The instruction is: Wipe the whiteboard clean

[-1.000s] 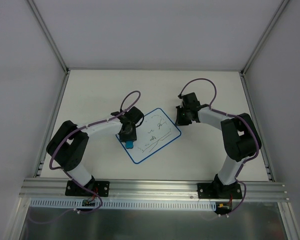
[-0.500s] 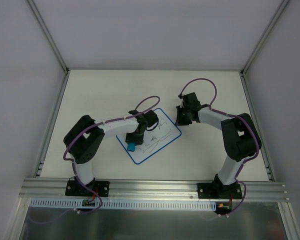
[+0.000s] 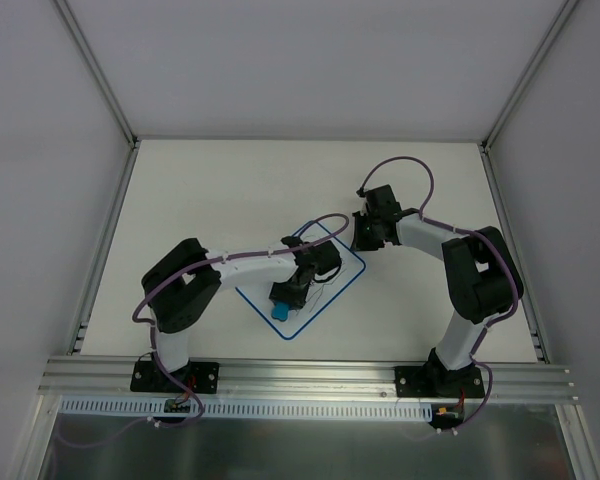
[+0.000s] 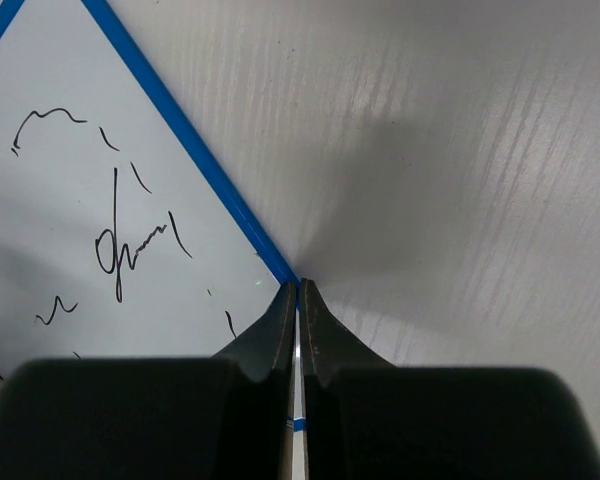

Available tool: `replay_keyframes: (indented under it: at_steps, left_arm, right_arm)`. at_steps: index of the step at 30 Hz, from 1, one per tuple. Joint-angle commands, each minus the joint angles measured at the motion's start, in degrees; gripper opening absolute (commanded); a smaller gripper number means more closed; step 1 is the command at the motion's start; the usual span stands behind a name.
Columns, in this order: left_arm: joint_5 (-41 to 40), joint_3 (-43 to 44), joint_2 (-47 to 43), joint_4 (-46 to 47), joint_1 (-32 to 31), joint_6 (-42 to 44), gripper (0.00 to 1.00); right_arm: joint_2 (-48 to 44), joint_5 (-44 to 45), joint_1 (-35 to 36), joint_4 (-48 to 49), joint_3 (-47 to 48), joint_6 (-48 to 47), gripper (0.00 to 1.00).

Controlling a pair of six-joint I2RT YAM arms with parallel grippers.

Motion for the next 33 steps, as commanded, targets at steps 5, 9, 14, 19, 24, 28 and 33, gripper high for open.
replay_keyframes:
  at_steps: [5,9,14,19,24,28,33]
  left_arm:
    - [2.64,1.33,1.33,2.12,-0.87,-0.90,0.00]
    - [1.41,-0.24,-0.51,2.21,1.67,-0.99,0.00]
    - [0.35,-1.83,-2.19,2.56,5.98,-0.29,0.00]
    - [-0.35,-0.87,-1.14,3.00,9.67,0.67,0.00]
    - [-0.70,3.78,2.81,3.52,15.73,3.93,0.00]
    - [-0.35,9.59,8.09,3.61,18.82,7.01,0.00]
    - [2.36,18.20,14.32,3.61,21.19,10.16,0.00]
  right_arm:
    - [2.79,4.01,0.27,-7.58,-3.41,-1.82,0.00]
    - [2.79,4.01,0.36,-7.58,-3.50,-1.74,0.00]
    - [2.79,4.09,0.36,-7.58,-3.50,-1.82,0.00]
    - [2.79,4.01,0.27,-7.49,-3.50,-1.82,0.00]
    - [2.79,4.27,0.44,-7.58,-3.50,-1.82,0.00]
    - [2.71,4.62,0.71,-7.49,-3.32,-1.73,0.00]
    - [2.88,4.89,0.88,-7.58,-3.32,-1.74,0.00]
